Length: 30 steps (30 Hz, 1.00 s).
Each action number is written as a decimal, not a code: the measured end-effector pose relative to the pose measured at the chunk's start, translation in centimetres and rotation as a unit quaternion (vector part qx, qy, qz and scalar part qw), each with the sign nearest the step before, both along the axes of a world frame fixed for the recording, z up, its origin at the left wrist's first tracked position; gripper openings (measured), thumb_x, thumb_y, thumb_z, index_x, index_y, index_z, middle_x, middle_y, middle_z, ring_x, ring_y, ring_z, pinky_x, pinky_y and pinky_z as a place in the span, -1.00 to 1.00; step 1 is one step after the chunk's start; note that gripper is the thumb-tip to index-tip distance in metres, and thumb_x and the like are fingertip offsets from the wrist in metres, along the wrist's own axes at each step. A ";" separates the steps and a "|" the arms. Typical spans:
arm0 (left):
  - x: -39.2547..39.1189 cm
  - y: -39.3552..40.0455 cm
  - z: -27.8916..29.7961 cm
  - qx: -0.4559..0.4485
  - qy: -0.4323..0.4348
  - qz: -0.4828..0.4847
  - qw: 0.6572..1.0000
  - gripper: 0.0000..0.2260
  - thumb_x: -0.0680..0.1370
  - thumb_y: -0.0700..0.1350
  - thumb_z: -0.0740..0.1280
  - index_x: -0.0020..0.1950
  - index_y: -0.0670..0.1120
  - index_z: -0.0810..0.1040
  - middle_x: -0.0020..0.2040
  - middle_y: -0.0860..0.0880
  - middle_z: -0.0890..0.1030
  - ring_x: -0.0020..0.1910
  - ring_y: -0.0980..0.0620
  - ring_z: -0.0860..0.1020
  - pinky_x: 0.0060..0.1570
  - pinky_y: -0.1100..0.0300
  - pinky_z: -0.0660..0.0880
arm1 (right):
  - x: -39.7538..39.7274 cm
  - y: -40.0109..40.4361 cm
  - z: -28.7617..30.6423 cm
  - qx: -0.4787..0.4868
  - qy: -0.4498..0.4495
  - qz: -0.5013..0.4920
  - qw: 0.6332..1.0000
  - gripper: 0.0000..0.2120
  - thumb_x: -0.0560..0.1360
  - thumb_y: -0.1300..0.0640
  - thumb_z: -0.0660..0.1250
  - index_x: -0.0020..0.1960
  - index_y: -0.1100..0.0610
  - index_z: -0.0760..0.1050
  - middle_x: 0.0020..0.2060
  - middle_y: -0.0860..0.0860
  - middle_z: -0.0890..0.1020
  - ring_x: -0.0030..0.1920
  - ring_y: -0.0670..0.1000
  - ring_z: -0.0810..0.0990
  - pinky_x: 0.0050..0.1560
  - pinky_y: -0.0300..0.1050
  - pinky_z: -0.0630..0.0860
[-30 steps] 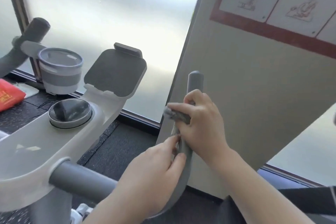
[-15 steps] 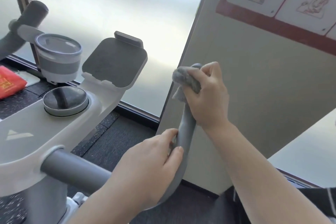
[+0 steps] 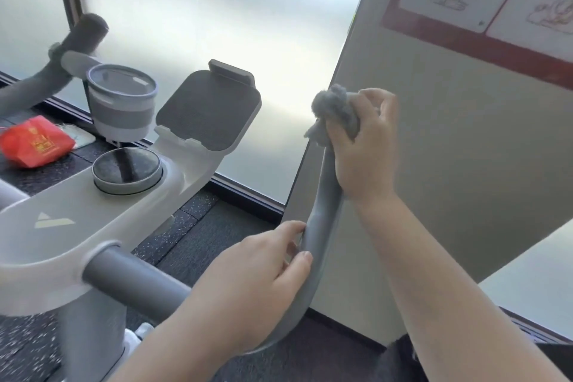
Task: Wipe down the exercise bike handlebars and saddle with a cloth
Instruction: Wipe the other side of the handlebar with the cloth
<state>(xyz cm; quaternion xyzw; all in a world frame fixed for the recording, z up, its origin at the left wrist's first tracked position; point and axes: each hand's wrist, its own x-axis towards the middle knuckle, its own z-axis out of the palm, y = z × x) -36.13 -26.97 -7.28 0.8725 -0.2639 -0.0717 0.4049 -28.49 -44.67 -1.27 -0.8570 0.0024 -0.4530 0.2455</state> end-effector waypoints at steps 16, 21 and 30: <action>0.1 -0.2 0.2 0.003 -0.003 0.014 1.000 -0.68 0.53 0.20 0.07 0.27 0.30 0.33 0.00 0.25 0.56 0.03 0.21 0.52 0.10 0.09 0.46 | 1.8 0.2 1.0 0.275 0.131 0.152 0.940 -0.76 0.45 0.05 0.32 -0.09 0.24 0.53 -0.22 0.17 0.60 -0.18 0.06 0.56 -0.13 0.04 0.48; -0.2 -0.3 0.3 0.013 -0.015 0.022 1.000 -0.69 0.54 0.17 0.09 0.28 0.29 0.33 0.00 0.24 0.56 0.04 0.21 0.51 0.11 0.09 0.45 | 0.9 -0.7 1.8 0.595 0.208 0.258 0.733 -0.69 0.59 -0.08 0.22 -0.06 0.15 0.56 -0.32 0.05 0.63 -0.30 0.03 0.62 -0.24 -0.08 0.60; 0.0 -0.6 0.8 0.026 -0.016 0.022 0.999 -0.78 0.57 0.11 0.09 0.20 0.27 0.32 -0.03 0.22 0.57 0.01 0.18 0.53 0.08 0.10 0.45 | 1.0 -0.3 0.1 0.131 0.106 0.151 0.974 -0.84 0.44 0.24 0.30 -0.04 0.06 0.58 -0.09 0.09 0.62 -0.12 -0.07 0.61 -0.06 -0.10 0.58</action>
